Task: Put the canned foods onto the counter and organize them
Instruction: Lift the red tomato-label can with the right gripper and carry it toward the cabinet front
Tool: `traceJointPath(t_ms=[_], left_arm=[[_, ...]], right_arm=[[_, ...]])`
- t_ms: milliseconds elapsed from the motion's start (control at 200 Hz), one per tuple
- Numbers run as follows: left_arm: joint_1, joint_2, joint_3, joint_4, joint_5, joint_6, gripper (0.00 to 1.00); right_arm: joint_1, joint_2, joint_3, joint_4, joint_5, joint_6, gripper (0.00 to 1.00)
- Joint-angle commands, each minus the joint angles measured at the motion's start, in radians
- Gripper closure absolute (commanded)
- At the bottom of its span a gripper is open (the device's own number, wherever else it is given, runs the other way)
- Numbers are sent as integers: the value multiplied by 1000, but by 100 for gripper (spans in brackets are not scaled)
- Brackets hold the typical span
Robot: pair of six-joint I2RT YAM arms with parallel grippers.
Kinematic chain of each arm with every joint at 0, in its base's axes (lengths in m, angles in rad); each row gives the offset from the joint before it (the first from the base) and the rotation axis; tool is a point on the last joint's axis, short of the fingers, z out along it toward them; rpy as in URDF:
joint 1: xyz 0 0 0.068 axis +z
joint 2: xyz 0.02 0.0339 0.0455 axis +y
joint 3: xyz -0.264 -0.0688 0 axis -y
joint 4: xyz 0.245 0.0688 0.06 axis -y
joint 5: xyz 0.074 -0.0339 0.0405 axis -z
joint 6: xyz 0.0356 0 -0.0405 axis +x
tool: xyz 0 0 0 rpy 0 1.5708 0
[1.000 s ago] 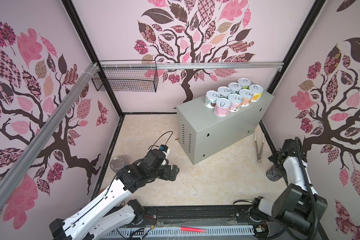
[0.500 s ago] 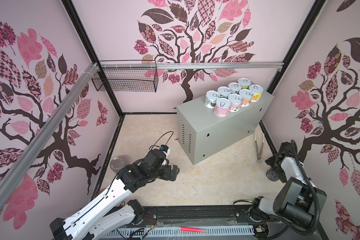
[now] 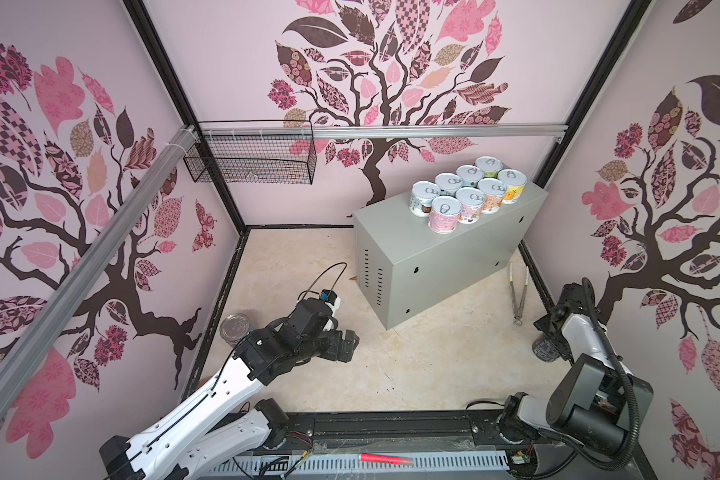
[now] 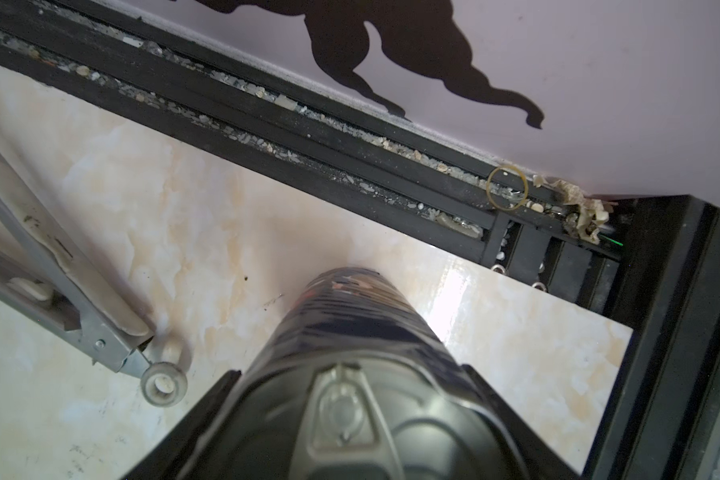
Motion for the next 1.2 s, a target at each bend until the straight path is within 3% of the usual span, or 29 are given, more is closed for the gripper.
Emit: traceJointPath(t_ms=[0,150,635,925,1195], left_arm=[[-3,0,-24,16,-10,8,2],[-3,3,-24,15,-12,9,2],[0,-51,-21,-1,-83,-1,2],[7,-78,-20,-8,-111,-5,2],[22,-107,-32,7,-109,-3,2]], right_arm=[[-5,-5,10,-16,10,-24,39],[-1,-42,8,-13,-42,-48,50],[106,-232,40,-92,-180,-75,51],[160,-341,70,-103,-389,-121,52],[352,-355,153,-146,-390,-139,51]])
